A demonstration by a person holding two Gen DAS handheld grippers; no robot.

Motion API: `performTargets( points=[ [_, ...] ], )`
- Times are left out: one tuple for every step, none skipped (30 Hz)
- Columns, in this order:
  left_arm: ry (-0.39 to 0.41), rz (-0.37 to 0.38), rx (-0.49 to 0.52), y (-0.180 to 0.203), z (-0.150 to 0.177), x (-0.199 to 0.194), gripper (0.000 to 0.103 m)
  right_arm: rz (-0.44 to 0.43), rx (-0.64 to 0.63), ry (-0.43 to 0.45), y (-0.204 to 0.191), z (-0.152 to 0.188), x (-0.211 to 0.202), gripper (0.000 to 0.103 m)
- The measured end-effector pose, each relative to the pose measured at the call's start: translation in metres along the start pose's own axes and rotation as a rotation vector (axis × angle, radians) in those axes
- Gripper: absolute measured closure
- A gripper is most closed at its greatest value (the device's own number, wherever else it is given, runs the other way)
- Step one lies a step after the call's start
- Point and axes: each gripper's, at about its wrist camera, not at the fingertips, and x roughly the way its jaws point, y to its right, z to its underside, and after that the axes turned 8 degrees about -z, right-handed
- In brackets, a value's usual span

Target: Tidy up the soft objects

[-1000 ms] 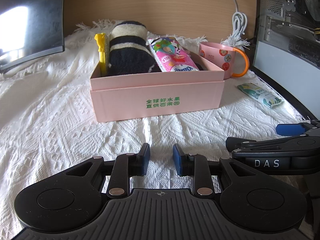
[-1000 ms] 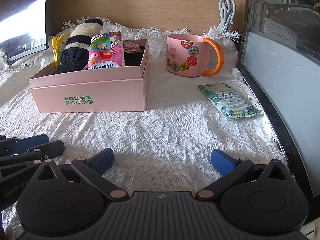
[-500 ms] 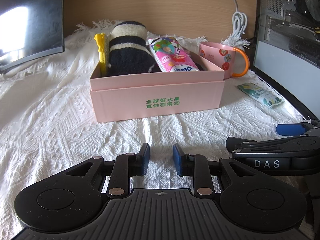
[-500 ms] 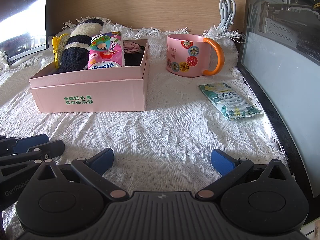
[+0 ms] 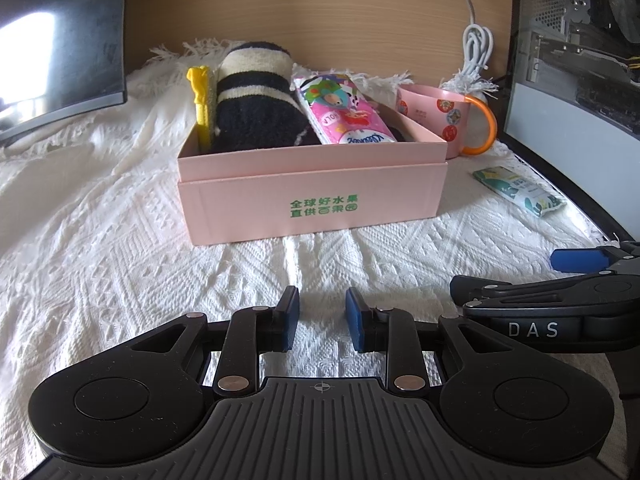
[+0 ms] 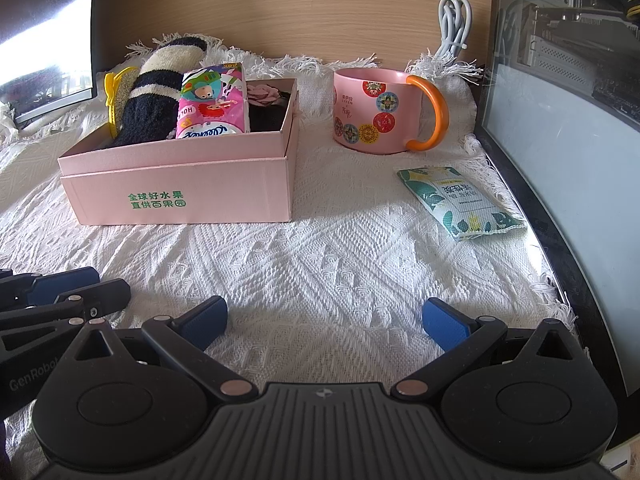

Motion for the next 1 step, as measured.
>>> performTargets(
  points=[
    [0.0,0.001,-0.002,-0.0003,0.0,0.0002,0.074,0.0,0.0,0.0,-0.0002,0.0,0.0,0.0]
  ],
)
